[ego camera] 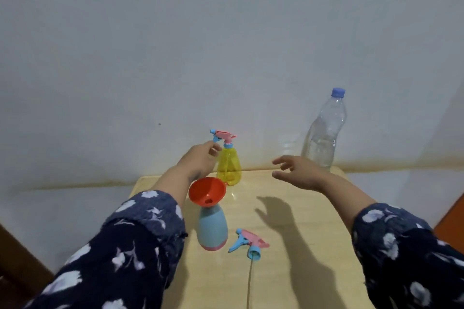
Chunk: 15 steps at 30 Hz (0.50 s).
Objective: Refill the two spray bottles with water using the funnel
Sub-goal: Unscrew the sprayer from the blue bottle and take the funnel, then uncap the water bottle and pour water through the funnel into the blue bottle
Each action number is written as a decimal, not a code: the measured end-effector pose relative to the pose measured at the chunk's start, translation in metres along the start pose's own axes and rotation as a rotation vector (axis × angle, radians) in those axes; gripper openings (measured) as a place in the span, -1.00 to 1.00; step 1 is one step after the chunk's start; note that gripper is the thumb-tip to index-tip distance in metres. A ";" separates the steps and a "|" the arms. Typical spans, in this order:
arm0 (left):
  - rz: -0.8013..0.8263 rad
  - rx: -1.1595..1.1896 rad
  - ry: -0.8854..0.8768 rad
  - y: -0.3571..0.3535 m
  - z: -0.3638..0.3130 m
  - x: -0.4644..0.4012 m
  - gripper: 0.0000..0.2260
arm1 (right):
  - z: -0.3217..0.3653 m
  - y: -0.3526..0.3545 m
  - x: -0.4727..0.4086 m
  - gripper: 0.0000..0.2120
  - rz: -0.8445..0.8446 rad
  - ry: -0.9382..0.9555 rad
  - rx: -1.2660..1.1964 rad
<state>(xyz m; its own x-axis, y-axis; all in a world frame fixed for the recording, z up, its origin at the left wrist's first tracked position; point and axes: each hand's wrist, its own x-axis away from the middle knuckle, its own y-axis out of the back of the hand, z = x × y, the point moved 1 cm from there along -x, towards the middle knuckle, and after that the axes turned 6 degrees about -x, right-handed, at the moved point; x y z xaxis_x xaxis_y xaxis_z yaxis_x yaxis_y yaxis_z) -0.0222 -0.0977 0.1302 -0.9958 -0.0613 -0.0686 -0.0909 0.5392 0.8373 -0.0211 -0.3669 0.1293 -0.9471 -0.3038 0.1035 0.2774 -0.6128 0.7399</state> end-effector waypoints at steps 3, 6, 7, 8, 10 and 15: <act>0.050 0.001 -0.068 -0.028 -0.050 -0.022 -0.68 | -0.021 0.037 -0.007 -0.57 -0.037 -0.017 0.047; 0.082 0.032 -0.130 -0.067 -0.099 -0.041 -0.71 | -0.053 0.075 -0.014 -0.58 -0.136 -0.027 0.055; 0.088 0.051 -0.150 -0.080 -0.113 -0.047 -0.71 | -0.062 0.086 -0.015 -0.58 -0.171 -0.022 0.058; 0.095 0.065 -0.162 -0.090 -0.121 -0.049 -0.71 | -0.066 0.093 -0.016 -0.59 -0.210 -0.011 0.061; 0.114 0.117 -0.164 -0.120 -0.145 -0.059 -0.67 | -0.085 0.113 -0.020 -0.59 -0.306 -0.002 0.069; 0.112 0.258 -0.096 -0.187 -0.188 -0.084 -0.41 | -0.138 0.132 -0.047 -0.42 -0.403 -0.056 -0.051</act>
<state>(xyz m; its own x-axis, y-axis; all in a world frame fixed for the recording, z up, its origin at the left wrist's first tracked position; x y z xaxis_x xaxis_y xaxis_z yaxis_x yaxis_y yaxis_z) 0.0809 -0.3512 0.0809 -0.9954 0.0841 -0.0449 0.0314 0.7343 0.6781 0.0827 -0.5342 0.1300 -0.9885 0.0067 -0.1510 -0.1111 -0.7102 0.6951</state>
